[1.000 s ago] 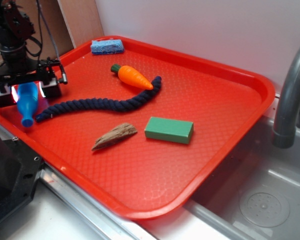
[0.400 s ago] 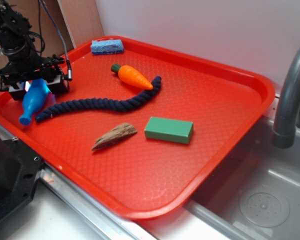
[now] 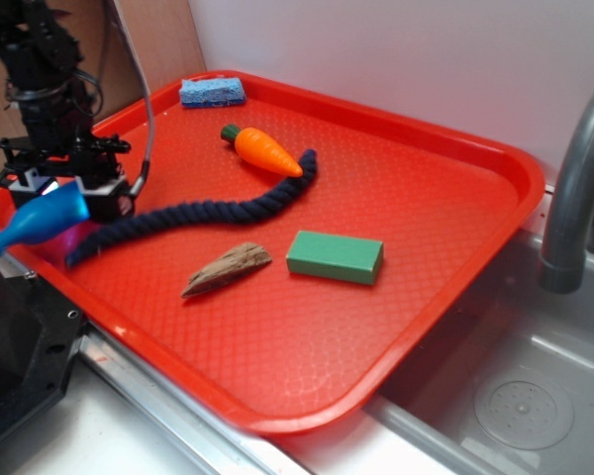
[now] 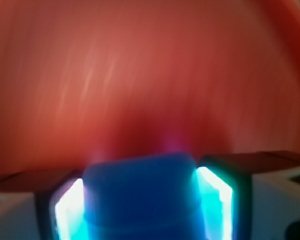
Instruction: Grab the blue bottle.
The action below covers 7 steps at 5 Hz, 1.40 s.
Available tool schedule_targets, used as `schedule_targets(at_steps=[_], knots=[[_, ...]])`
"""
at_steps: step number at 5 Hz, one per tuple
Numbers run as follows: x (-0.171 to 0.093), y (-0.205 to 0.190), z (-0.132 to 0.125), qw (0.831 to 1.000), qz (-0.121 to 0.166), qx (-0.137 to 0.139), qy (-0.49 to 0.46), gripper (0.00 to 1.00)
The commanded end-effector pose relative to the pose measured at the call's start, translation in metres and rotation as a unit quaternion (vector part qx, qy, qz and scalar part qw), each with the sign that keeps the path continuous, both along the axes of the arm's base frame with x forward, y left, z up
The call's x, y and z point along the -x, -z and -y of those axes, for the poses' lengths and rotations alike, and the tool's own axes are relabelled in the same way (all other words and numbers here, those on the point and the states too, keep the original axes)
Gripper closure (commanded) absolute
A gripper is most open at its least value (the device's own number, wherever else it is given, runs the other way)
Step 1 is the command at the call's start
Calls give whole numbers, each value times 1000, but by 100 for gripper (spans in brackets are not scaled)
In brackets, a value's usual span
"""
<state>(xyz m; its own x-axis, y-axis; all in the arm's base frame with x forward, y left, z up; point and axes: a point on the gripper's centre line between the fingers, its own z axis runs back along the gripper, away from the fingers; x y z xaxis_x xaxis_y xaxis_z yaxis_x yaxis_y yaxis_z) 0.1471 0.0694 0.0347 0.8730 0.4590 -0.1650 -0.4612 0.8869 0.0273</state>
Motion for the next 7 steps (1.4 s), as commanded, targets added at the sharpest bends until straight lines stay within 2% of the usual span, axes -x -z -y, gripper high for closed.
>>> schedule_targets(at_steps=[1,2,3,6,7], knots=[[-11,-110,48,987,77,-26,139,100],[-15,-138,75,974,106,-48,193,100],[-13,-143,80,971,112,-56,206,100],[-14,-154,84,964,137,-44,222,100],[-20,-155,87,967,134,-36,212,100]])
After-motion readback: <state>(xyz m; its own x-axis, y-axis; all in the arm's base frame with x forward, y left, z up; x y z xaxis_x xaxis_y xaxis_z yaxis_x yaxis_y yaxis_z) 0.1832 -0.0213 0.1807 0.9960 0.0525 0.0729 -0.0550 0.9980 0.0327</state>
